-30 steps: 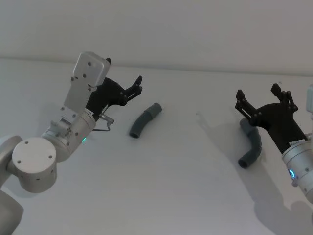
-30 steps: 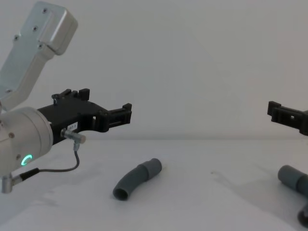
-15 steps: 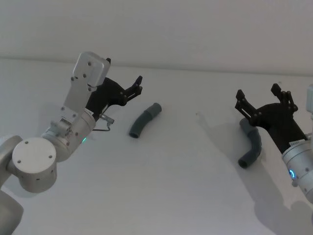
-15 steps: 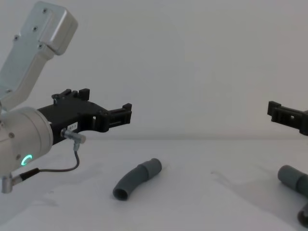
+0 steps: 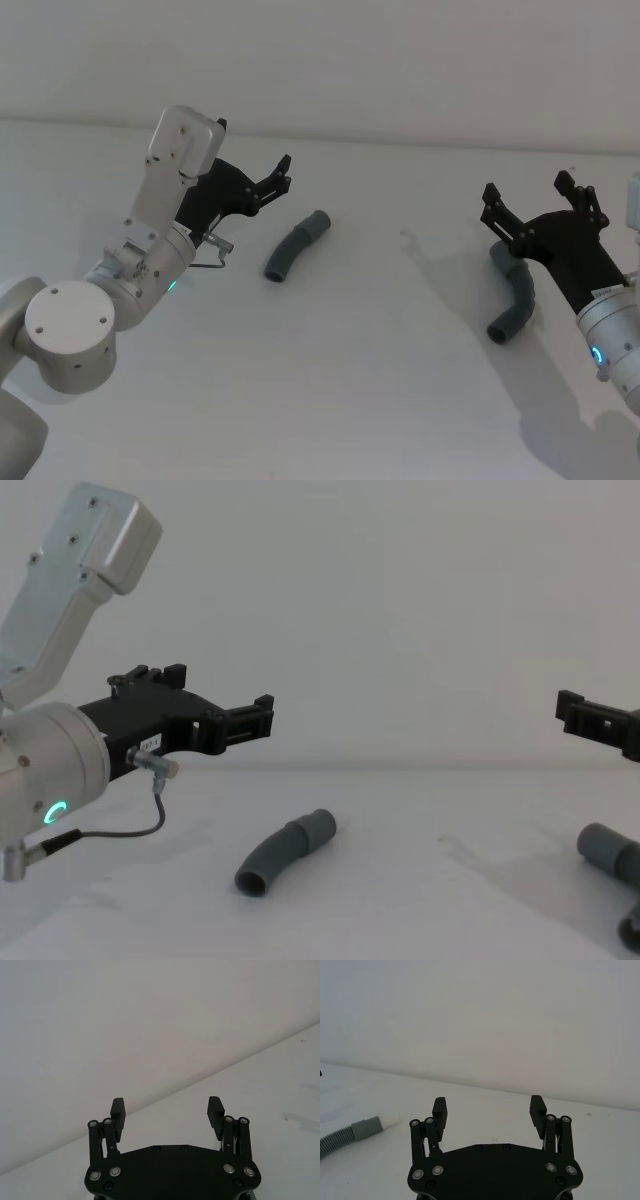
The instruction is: Use both hands to pick up one end of the pipe from the table, align the ends, and insert them.
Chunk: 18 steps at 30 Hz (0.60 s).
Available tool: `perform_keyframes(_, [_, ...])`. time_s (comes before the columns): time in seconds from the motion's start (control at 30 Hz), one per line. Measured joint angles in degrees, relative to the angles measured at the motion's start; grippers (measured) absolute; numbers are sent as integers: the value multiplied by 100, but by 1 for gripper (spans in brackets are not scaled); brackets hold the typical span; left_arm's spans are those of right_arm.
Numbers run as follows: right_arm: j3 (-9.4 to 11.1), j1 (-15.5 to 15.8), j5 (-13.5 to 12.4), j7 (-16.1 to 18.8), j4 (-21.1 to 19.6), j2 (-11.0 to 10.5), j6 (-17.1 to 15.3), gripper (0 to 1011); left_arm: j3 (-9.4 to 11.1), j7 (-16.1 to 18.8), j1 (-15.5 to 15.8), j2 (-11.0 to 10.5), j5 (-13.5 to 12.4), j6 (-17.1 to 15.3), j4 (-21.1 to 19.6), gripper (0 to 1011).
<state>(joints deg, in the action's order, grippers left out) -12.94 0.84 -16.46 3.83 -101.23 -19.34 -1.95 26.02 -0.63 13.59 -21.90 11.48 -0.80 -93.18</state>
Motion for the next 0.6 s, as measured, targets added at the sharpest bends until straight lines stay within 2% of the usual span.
perform_keyframes(0.6, [0,0,0,0,0,0,0,1004,0,0,0,0,0,0,0,1001])
